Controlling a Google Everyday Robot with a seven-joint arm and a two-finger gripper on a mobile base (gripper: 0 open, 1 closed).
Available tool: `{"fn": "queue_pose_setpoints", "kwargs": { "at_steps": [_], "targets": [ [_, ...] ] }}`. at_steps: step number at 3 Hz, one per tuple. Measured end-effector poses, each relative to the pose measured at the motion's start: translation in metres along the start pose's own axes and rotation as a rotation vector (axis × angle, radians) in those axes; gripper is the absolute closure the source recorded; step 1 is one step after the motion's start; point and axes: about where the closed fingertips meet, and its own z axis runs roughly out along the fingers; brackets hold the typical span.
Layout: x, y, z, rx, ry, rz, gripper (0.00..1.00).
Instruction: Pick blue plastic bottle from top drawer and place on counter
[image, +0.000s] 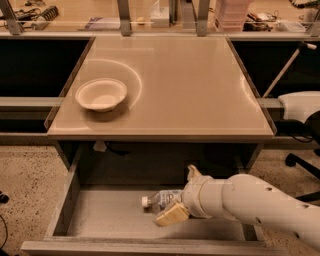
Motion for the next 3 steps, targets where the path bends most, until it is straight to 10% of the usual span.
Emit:
{"fn": "queue_pose_setpoints", "kwargs": {
  "at_steps": [3],
  "targets": [
    [0.0105,0.0135,0.0292,-0.033,-0.012,-0.036,0.00]
  ]
}}
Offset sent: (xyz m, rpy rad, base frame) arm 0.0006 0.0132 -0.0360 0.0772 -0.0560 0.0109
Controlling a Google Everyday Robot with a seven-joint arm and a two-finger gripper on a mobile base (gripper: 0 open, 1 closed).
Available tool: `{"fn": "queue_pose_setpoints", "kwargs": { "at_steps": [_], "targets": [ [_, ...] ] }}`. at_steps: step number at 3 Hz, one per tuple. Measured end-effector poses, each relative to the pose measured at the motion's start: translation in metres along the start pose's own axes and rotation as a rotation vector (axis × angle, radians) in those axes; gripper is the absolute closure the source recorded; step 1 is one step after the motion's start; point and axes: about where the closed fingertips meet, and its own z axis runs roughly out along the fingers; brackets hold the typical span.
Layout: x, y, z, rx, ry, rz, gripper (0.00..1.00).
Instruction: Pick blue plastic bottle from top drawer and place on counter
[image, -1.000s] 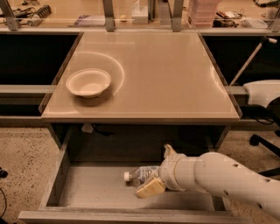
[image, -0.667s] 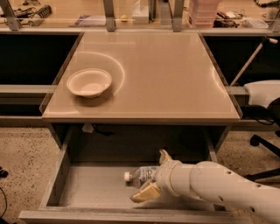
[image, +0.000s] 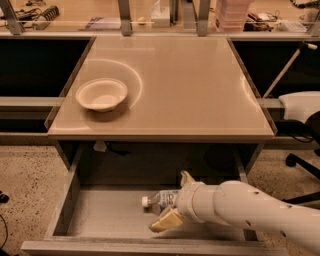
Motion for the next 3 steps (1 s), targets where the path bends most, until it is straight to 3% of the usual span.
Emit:
{"fn": "queue_pose_setpoints", "kwargs": {
  "at_steps": [1,2,3],
  "targets": [
    [0.0149,-0.0071,0.0006,-0.005,0.058,-0.009,0.00],
    [0.0163,-0.0093,0.0007,-0.003,0.062,-0.008,0.00],
    [0.0163,-0.0093,0.0007,-0.003,0.062,-0.008,0.19]
  ]
}}
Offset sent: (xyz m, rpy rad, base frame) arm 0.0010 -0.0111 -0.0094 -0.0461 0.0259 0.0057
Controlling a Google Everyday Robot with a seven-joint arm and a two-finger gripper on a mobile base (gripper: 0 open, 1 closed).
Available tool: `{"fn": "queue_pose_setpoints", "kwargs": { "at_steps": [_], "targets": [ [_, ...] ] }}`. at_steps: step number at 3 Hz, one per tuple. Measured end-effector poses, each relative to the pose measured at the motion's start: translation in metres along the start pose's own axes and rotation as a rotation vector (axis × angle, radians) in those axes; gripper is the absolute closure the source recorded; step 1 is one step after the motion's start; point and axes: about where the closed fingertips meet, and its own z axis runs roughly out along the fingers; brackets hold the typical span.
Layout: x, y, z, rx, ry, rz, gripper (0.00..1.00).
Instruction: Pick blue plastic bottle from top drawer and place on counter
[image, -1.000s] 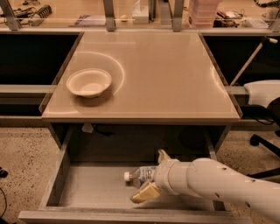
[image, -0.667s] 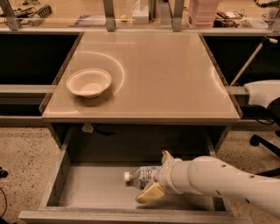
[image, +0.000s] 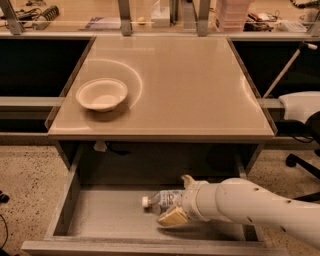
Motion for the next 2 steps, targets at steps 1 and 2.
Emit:
{"fn": "queue_pose_setpoints", "kwargs": {
  "at_steps": [1,2],
  "targets": [
    [0.0000,0.0000,0.0000,0.000,0.000,0.000,0.42],
    [0.0000,0.0000,0.0000,0.000,0.000,0.000,0.65]
  ]
}}
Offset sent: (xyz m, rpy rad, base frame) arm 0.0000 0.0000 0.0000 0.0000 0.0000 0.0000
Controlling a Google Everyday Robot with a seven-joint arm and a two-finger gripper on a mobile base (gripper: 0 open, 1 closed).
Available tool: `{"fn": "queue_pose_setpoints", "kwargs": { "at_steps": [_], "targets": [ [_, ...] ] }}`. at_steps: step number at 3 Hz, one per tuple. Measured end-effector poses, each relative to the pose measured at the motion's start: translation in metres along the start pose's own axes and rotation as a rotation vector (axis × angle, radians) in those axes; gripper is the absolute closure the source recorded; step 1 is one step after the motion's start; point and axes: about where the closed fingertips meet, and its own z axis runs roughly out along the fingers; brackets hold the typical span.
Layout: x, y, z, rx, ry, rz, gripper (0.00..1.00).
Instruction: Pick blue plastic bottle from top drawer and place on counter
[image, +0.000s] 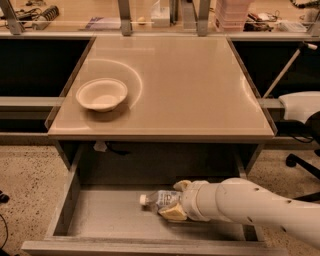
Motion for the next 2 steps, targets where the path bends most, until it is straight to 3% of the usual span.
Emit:
{"fn": "queue_pose_setpoints", "kwargs": {
  "at_steps": [1,2],
  "targets": [
    [-0.008,0.001,-0.011,0.022,-0.010,-0.011,0.88],
    [-0.029,-0.004,-0.051,0.082,-0.023,-0.028,1.00]
  ]
}}
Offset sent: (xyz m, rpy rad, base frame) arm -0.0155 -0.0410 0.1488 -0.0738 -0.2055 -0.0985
